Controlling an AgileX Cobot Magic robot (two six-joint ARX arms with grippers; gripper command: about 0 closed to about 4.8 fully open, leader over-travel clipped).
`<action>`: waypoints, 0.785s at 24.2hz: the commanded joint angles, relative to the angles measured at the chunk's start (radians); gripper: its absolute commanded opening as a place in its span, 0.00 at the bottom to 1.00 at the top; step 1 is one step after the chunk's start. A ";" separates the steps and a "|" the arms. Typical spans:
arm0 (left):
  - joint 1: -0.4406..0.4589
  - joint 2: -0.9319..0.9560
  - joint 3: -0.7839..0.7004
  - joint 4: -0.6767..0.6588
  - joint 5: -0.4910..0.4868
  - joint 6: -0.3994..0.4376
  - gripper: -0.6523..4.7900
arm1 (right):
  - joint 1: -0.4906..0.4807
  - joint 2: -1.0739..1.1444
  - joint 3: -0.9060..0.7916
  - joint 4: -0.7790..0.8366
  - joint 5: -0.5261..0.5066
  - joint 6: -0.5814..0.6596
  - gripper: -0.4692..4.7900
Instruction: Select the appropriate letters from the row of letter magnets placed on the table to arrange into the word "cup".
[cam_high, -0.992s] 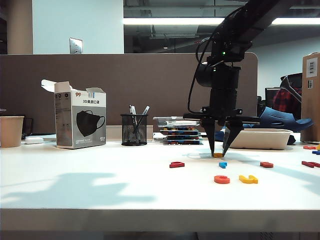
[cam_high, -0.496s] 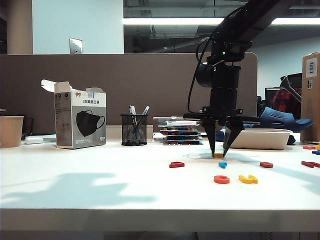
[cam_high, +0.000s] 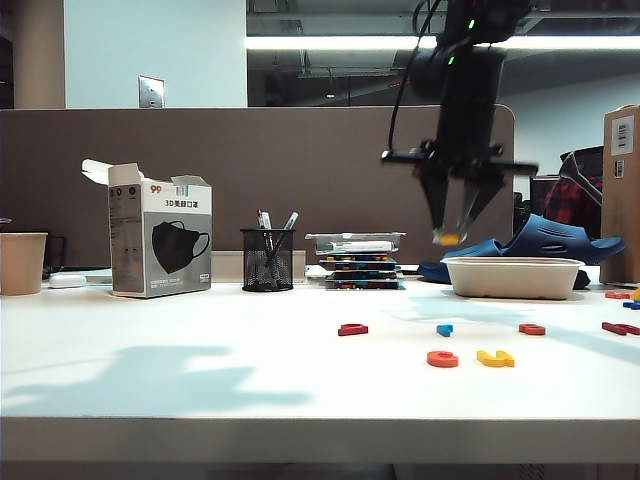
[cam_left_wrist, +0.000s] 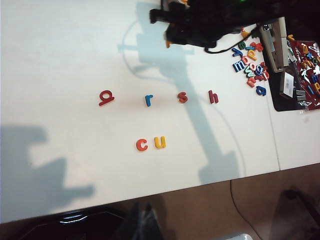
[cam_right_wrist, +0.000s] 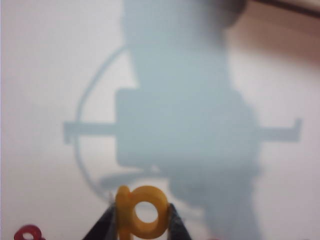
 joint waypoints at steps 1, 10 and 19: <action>0.000 -0.003 0.003 0.002 -0.004 -0.002 0.11 | -0.006 -0.072 0.005 -0.044 0.020 -0.024 0.29; 0.000 -0.003 0.003 0.003 -0.004 -0.002 0.11 | -0.014 -0.204 0.003 -0.154 0.019 -0.014 0.29; 0.000 -0.003 0.003 0.002 -0.004 -0.002 0.11 | -0.014 -0.387 -0.209 -0.120 0.021 -0.007 0.29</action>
